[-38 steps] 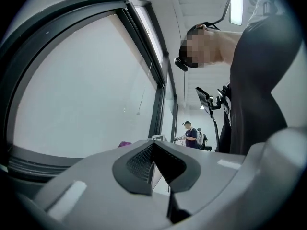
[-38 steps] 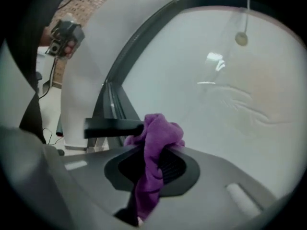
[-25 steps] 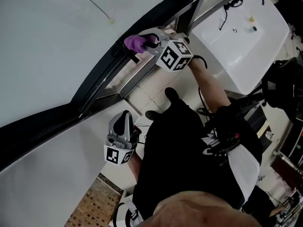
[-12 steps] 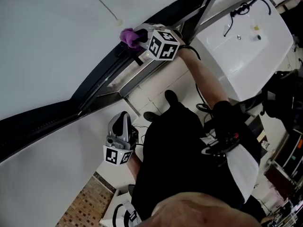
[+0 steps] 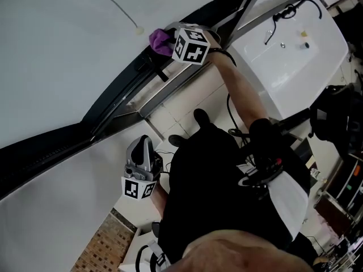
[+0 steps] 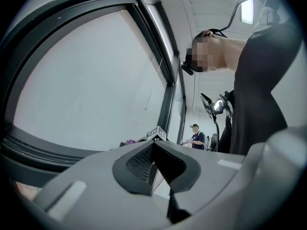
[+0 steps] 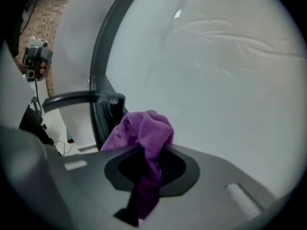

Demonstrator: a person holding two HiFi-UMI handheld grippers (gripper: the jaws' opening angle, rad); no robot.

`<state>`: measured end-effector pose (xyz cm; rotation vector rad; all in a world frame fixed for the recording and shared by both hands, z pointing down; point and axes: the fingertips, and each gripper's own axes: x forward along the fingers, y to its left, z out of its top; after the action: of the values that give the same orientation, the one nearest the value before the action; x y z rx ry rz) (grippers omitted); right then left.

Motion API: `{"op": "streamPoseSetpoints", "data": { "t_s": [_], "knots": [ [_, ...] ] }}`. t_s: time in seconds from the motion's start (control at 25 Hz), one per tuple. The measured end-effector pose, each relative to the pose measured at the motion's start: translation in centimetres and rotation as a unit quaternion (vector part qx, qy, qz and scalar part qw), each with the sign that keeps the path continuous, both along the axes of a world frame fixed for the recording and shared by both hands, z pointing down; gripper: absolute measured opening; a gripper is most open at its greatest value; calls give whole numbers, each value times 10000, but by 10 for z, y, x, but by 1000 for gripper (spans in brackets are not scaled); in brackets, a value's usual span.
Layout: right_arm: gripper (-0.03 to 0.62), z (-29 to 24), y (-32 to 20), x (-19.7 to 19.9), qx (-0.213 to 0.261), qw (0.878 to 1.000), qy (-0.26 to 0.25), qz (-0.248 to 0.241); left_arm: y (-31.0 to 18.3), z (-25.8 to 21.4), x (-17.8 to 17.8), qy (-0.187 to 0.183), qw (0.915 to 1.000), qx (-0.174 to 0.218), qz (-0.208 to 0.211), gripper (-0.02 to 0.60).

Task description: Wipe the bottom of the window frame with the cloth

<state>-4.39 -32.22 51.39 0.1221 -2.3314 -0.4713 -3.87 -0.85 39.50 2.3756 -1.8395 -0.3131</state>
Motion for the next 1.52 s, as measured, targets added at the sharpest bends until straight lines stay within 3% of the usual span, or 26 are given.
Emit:
{"op": "streamPoseSetpoints", "data": {
  "t_s": [0.08,0.16,0.32,0.36,0.4,0.48,0.56,0.64,0.68,0.72,0.8,0.88,0.92,1.0,1.04,1.12,1.2,1.28,1.4,1.44,1.52],
  "knots": [
    [57,-1,-33,31,666,9937,616,664,0,-2,0,-31,10000,33,16,0],
    [57,-12,-44,45,1225,9843,776,1004,1,0,-2,24,10000,26,24,0],
    [58,-5,18,-11,783,9967,9,-204,-5,4,3,86,9999,-39,68,0],
    [58,3,18,-12,704,9972,-24,-233,-8,1,6,48,9999,-26,120,0],
    [58,7,6,-4,645,9979,-33,-50,-11,-3,10,3,9998,1,179,0],
    [58,11,-43,37,753,9939,181,786,-17,-8,13,-72,9996,63,271,0],
    [58,13,-107,96,1083,9736,588,1923,-18,-8,12,-93,9995,80,293,0],
    [58,3,-141,133,1279,9525,718,2668,-16,-3,9,-78,9996,27,258,0],
    [58,-7,-137,133,1282,9529,566,2691,-15,-1,8,-58,9997,-11,238,0],
    [58,-18,-120,118,1231,9611,307,2453,-16,2,8,-35,9997,-43,226,0],
    [58,-26,-68,68,1155,9824,-59,1466,-19,3,10,-35,9997,-76,238,0],
    [58,-9,-43,38,1175,9900,69,777,-26,-1,14,-121,9995,-66,296,0],
    [58,0,-49,40,1144,9903,139,773,-28,-3,16,-168,9993,-49,321,0],
    [58,10,-84,69,1091,9857,207,1268,-30,-8,19,-218,9992,-14,338,0],
    [58,12,-109,93,1237,9773,361,1683,-29,-9,19,-211,9992,4,332,0],
    [58,15,-163,146,1654,9478,785,2611,-27,-9,18,-168,9994,33,313,0],
    [58,10,-191,177,1609,9306,815,3184,-25,-6,16,-142,9995,13,298,0],
    [58,0,-180,171,1527,9370,690,3065,-23,-3,16,-103,9995,-24,292,0],
    [60,8,-163,144,1993,9493,949,2238,-28,-3,20,-89,9994,12,347,0],
    [58,15,-166,144,2122,9479,1069,2123,-30,-6,21,-111,9992,45,378,0],
    [55,21,-185,164,2213,9360,1331,2393,-32,-11,22,-152,9989,121,418,0]
  ]
}}
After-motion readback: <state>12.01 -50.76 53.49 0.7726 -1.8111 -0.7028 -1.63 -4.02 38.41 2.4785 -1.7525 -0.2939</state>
